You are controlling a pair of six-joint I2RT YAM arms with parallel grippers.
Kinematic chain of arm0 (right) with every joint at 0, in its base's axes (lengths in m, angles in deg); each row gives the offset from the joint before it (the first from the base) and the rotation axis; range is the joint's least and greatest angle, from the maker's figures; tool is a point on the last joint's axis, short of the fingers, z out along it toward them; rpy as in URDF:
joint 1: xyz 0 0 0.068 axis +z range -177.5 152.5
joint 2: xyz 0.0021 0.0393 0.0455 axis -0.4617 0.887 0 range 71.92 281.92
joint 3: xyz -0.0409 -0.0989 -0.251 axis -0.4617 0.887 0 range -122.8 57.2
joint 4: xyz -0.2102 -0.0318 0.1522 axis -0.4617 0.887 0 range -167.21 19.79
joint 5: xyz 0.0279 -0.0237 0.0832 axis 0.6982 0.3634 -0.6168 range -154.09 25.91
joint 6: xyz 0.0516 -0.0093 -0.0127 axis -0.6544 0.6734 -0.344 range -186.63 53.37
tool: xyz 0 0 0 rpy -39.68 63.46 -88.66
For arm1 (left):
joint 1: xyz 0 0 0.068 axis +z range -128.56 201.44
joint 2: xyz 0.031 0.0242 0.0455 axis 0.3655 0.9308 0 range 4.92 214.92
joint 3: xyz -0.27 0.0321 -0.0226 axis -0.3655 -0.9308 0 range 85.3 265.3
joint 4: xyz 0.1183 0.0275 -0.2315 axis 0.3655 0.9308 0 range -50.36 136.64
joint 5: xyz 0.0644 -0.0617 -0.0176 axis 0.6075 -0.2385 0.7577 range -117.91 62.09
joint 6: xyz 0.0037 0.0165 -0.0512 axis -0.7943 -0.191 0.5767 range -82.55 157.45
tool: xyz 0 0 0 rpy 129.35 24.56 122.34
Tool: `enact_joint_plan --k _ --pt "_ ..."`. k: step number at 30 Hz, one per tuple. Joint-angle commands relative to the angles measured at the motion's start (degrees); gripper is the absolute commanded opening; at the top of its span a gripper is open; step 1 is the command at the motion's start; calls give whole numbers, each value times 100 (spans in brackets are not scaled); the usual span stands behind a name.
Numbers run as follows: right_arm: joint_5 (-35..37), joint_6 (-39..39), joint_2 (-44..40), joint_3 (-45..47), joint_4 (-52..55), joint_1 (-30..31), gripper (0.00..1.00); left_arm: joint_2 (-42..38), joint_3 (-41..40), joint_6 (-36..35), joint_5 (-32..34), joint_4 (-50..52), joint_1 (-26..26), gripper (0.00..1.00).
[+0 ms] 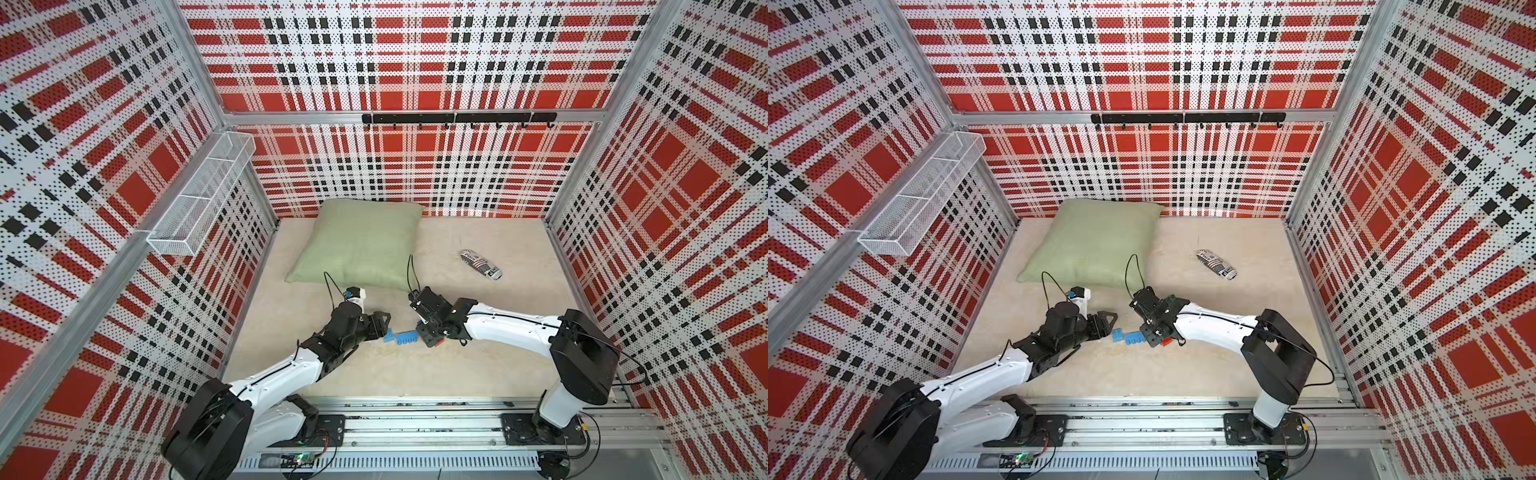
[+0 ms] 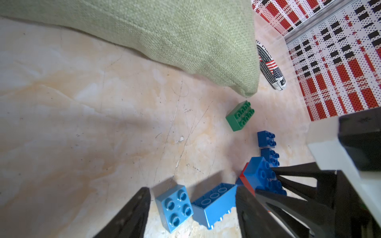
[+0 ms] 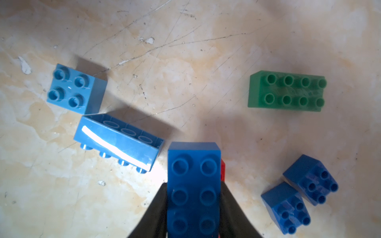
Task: Assemble a heart with lego
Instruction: Assemble the lego brick with the lego brick.
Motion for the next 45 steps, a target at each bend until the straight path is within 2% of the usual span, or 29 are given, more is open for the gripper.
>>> enact_joint_plan --k 1,9,24,27,33,45 --pt "-7 3 -193 -118 346 31 38 18 42 -17 77 26 -21 70" --pt "-52 -101 -215 47 209 -13 38 31 57 -26 111 12 -12 70" --pt "-93 -19 -190 -245 412 -162 38 -51 42 11 185 28 -5 70" --pt "-468 34 -260 -142 263 -261 39 -66 41 -9 193 45 -4 70" --pt "-689 211 -161 -26 155 -326 38 -70 48 -18 193 64 15 70" --pt "-605 329 -147 25 196 -514 38 35 83 -52 183 45 61 70"
